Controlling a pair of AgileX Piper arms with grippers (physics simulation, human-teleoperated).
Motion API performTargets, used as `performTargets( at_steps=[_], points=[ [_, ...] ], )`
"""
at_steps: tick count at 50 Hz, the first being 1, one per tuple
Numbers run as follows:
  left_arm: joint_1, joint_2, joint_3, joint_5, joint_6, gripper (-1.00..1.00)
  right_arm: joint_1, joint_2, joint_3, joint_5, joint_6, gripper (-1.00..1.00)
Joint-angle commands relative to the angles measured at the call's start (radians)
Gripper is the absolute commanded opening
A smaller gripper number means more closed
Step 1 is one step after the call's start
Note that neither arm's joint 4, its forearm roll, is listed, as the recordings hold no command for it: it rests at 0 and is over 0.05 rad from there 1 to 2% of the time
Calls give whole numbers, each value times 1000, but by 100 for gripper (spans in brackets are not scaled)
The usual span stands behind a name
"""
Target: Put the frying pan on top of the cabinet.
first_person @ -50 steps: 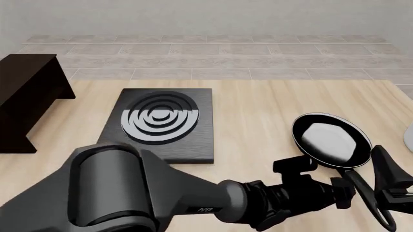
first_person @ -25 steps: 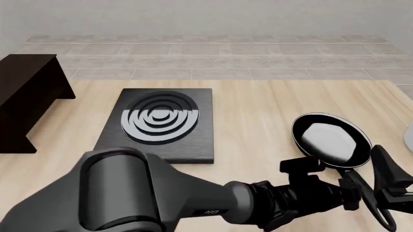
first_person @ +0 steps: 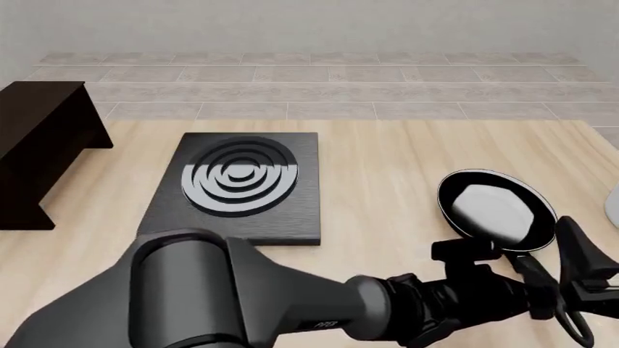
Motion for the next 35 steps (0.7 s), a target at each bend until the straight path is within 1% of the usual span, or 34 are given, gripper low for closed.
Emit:
performTargets(
  at_steps=[1, 13, 35],
  points=[
    [-8, 10, -20, 2, -2, 100, -2, 12, 0, -12, 4, 100],
    [-6, 18, -27, -2, -14, 100, 0, 5, 1, -2, 1, 100],
    [7, 46, -67, 13, -12, 100, 1, 45, 0, -38, 9, 100]
  ],
)
